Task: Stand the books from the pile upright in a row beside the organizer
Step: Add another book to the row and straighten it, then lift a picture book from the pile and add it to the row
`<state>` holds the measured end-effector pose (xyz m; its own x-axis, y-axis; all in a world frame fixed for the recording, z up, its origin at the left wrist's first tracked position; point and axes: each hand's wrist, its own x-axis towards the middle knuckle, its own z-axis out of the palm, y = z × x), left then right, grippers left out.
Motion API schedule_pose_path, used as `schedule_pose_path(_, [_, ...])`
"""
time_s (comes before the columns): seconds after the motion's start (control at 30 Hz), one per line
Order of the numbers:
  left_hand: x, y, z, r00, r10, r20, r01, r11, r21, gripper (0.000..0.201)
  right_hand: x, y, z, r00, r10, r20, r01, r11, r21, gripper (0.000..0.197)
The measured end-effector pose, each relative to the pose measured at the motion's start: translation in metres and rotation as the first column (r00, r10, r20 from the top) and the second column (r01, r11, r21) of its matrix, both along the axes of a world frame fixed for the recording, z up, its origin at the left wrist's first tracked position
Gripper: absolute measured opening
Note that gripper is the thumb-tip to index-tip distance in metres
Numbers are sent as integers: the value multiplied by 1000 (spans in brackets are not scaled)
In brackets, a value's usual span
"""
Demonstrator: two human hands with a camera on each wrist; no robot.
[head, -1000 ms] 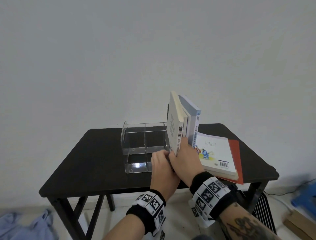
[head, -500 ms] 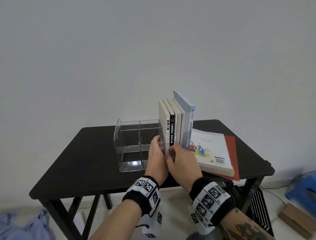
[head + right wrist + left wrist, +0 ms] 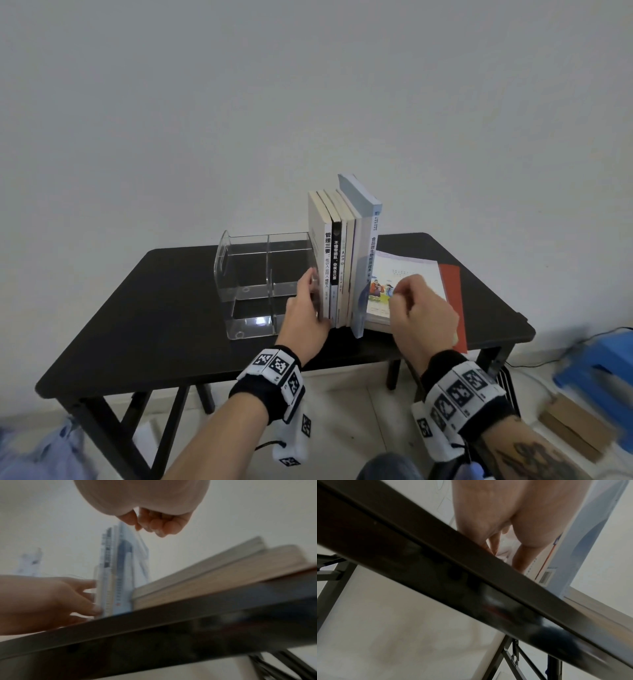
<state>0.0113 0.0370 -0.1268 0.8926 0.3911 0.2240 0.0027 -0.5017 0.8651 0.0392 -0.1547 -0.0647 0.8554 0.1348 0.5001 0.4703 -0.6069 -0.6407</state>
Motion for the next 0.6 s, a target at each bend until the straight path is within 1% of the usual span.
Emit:
schedule_pose_path(0.03, [-1,0,0,1000,8,-13,-8,1000,8,100,11,-4,-3,998,-50,-32,49,999,-21,6])
schedule_pose_path(0.07, [-3,-2,0,1000,12,-26,-12,1000,12,99,23,-7,-7,992,-112,-50,106,989,-107,7])
schedule_pose_path(0.1, [-5,-3,1,999,12,-36,-12,1000,9,98,36,-9,-13,981,-178,-72,157,959,-237,23])
schedule_pose_path(0.13, [-6,-3,2,999,2,-48,-2,1000,-10,97,48,-11,-19,962,-242,-123,180,908,-377,42])
schedule_pose_path(0.17, [-8,-4,5,998,-9,-55,7,1000,-21,96,56,-13,-23,932,-303,-198,180,862,-473,59])
schedule_pose_path(0.2, [-9,-4,6,998,-13,-69,12,1000,-17,96,62,-15,-24,901,-342,-267,165,839,-518,72])
schedule_pose_path(0.23, [-10,-4,9,996,-18,-82,17,1000,-12,96,66,-17,-25,876,-358,-323,151,839,-522,81])
schedule_pose_path(0.27, [-10,-4,10,995,-15,-96,15,1000,-8,95,70,-19,-26,864,-366,-345,146,839,-524,87])
schedule_pose_path(0.33, [-10,-4,9,993,1,-116,0,1000,4,91,78,-23,-21,858,-394,-329,161,815,-557,91])
schedule_pose_path(0.37, [-9,-4,7,993,9,-114,-7,1000,14,87,81,-25,-16,849,-409,-334,166,807,-567,90])
schedule_pose_path(0.4, [-9,-5,5,994,21,-110,-18,999,32,84,86,-29,-11,838,-404,-367,155,820,-550,83])
schedule_pose_path(0.43, [-10,-6,4,994,32,-106,-27,998,54,81,89,-33,-5,821,-375,-430,127,855,-503,73])
schedule_pose_path(0.5, [-11,-8,2,993,46,-110,-36,995,94,78,98,-41,2,793,-293,-535,99,927,-361,51])
schedule_pose_path(0.53, [-11,-8,2,992,49,-115,-37,994,105,78,100,-44,5,797,-263,-544,108,948,-301,42])
schedule_pose_path(0.6, [-12,-8,1,991,58,-124,-44,992,117,79,100,-46,11,833,-216,-509,148,974,-172,25])
